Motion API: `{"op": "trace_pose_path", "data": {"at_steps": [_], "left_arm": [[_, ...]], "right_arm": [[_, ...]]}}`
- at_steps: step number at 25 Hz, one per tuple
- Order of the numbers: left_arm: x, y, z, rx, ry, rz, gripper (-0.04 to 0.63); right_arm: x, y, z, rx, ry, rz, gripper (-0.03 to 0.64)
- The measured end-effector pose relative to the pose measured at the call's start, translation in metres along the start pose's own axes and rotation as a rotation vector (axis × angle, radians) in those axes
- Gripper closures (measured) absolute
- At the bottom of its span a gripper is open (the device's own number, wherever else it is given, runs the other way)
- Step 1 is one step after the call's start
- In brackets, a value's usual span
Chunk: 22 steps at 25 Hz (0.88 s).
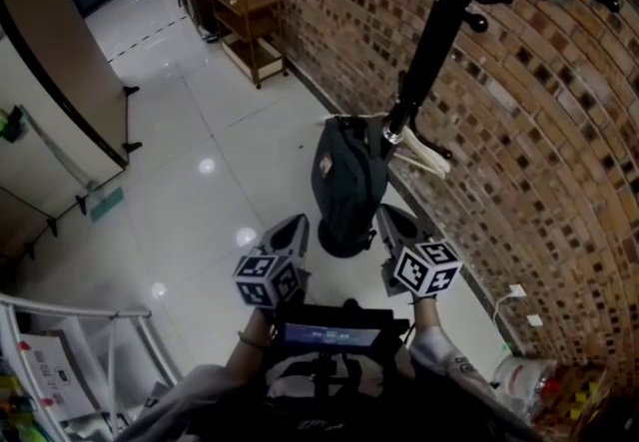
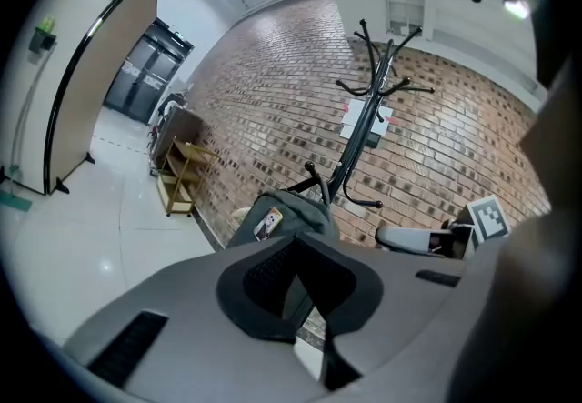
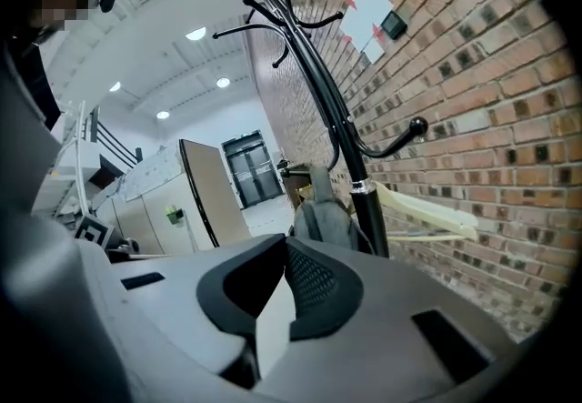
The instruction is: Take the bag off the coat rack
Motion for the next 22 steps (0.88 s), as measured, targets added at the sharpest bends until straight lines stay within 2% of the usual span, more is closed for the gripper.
{"op": "trace_pose_path", "data": {"at_steps": [5, 11, 14, 17, 22], "left_arm": [[-0.009, -0.015, -0.002, 0.002, 0.005, -0.029, 0.588], [-0.020, -0.031, -0.027, 0.081, 0.002, -0.084, 0.588], [-0.027, -0.038, -0.031, 0.109, 0.001, -0.114, 0.588], [-0.029, -0.046, -0.031, 0.104, 0.003, -0.138, 0.588], [-0.039, -0.051, -0.033, 0.121, -0.007, -0.184, 0.588]], "right_arm": [[0.011, -0.027, -0.031, 0.014, 0.061, -0.028, 0.604], [0.014, -0.057, -0.056, 0.010, 0.142, -0.071, 0.528], [0.017, -0.072, -0.069, 0.020, 0.146, -0.088, 0.491], [0.024, -0.084, -0.080, 0.036, 0.130, -0.103, 0.489], [0.025, -0.103, -0.084, -0.003, 0.152, -0.170, 0.458]]}}
Point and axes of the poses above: the fingertips, and each gripper's own axes: y backward along the fingers, x to its right, z out of its underside, the point moved 2 cm from there along y, backward along the fingers, and after that the axes turned 14 degrees about z, right-handed, at the moved point
